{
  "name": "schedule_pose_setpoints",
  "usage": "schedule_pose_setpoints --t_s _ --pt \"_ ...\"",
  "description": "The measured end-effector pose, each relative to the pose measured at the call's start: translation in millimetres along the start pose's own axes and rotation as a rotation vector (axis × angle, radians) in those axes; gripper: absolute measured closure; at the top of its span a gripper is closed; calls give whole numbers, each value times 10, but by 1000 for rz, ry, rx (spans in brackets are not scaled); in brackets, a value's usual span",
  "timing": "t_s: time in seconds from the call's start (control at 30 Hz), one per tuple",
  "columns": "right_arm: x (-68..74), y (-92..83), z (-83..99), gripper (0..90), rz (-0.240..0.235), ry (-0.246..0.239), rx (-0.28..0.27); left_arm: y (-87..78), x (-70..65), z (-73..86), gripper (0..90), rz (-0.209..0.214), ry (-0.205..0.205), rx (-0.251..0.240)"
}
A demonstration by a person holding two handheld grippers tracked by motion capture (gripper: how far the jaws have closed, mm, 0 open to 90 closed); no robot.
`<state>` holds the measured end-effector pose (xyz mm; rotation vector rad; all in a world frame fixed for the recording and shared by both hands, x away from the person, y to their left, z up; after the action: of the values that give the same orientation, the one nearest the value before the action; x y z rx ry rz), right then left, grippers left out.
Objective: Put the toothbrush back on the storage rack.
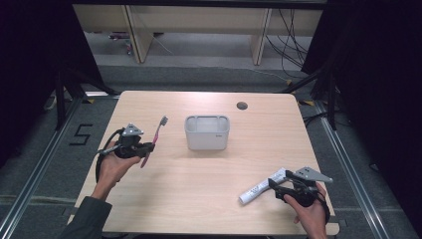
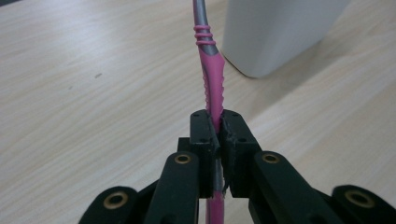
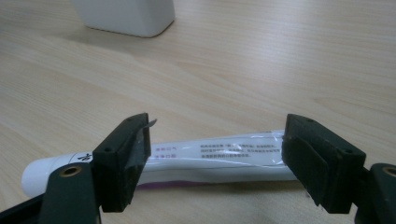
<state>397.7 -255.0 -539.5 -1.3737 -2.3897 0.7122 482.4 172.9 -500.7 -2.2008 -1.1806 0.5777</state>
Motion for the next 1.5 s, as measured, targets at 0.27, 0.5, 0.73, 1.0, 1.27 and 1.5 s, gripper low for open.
schedule_pose_setpoints --t_s 0.27,0.5,0.73,1.0,1.27,1.5 --pt "-15 -10 1 250 4 3 0 -11 25 -142 834 -2 -68 -123" --pt "-8 -6 4 249 2 3 2 -14 -34 -312 834 11 -130 -221" --pt "-11 -7 5 248 2 3 2 6 -134 -450 833 42 -138 -257" --pt "-8 -4 2 248 2 0 -1 19 -279 -616 834 89 -142 -319" --pt "-12 -5 3 248 7 -4 1 6 -382 -821 834 111 -129 -379" --pt "-6 0 -3 248 -1 3 -7 98 -453 -954 834 141 -147 -374"
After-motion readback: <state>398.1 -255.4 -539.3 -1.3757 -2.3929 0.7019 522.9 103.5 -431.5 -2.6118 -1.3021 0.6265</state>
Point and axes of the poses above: each handheld gripper's, and its own axes: y roughly forward along the jaws, z roughly out of its underside, x roughly to its left, the point moved 10 cm from there along y, roughly forward along the jaws, and after that the axes turned 6 degrees about -y, right-handed, at the moved point
